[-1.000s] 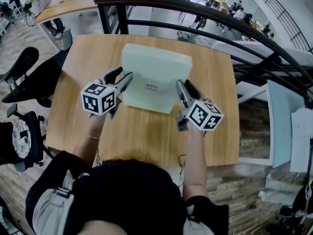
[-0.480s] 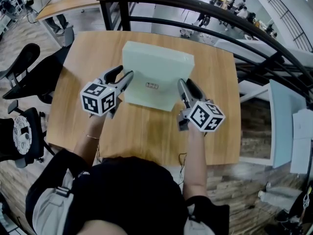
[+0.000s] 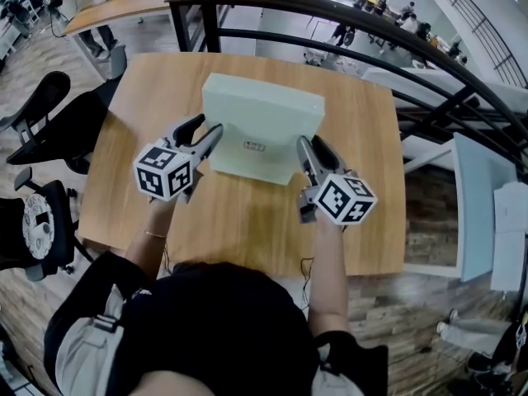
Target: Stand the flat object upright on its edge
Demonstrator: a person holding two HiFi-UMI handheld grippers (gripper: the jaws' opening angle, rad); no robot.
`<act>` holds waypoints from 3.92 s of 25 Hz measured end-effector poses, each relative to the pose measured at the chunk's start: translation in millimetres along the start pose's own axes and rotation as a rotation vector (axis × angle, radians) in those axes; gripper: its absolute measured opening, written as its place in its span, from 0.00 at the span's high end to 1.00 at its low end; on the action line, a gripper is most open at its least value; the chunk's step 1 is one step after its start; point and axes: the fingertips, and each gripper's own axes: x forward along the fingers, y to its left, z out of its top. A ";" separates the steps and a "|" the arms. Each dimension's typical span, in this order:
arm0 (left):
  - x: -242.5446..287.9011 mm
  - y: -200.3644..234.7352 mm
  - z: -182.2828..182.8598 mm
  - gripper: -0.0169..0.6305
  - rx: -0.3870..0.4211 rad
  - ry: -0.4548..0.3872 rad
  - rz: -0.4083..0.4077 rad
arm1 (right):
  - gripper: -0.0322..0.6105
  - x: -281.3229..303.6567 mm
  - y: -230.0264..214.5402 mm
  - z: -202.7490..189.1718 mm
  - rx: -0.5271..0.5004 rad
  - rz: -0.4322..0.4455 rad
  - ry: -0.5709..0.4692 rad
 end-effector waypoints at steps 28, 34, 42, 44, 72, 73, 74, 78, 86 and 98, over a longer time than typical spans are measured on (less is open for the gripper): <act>-33.0 -16.6 -15.0 0.67 0.031 -0.007 0.007 | 0.70 -29.6 18.4 -17.3 -0.009 0.040 -0.005; -36.8 -18.3 -17.9 0.67 0.035 -0.010 0.001 | 0.70 -33.0 20.0 -20.5 -0.006 0.053 -0.015; -40.9 -22.3 -20.6 0.67 0.048 0.004 -0.002 | 0.70 -38.6 23.7 -22.7 0.010 0.063 -0.023; -41.8 -23.1 -20.8 0.67 0.048 0.005 -0.002 | 0.70 -40.0 24.6 -23.1 0.005 0.063 -0.022; -52.5 -26.5 -16.9 0.67 0.042 -0.006 -0.012 | 0.70 -46.4 35.0 -23.2 -0.021 0.072 -0.020; -52.9 -27.2 -16.7 0.67 0.043 -0.007 -0.012 | 0.70 -46.7 35.5 -22.9 -0.021 0.073 -0.020; -53.3 -28.0 -16.6 0.67 0.043 -0.008 -0.013 | 0.70 -47.3 36.0 -22.6 -0.021 0.074 -0.021; -54.8 -32.5 -17.6 0.67 0.044 -0.008 -0.018 | 0.70 -50.5 38.8 -22.1 -0.018 0.085 -0.030; -56.0 -41.1 -17.0 0.67 0.044 -0.014 -0.039 | 0.72 -58.2 43.3 -18.1 -0.045 0.068 -0.046; -57.6 -57.1 -17.4 0.87 0.055 -0.021 -0.082 | 0.87 -70.2 50.7 -14.8 -0.079 0.059 -0.073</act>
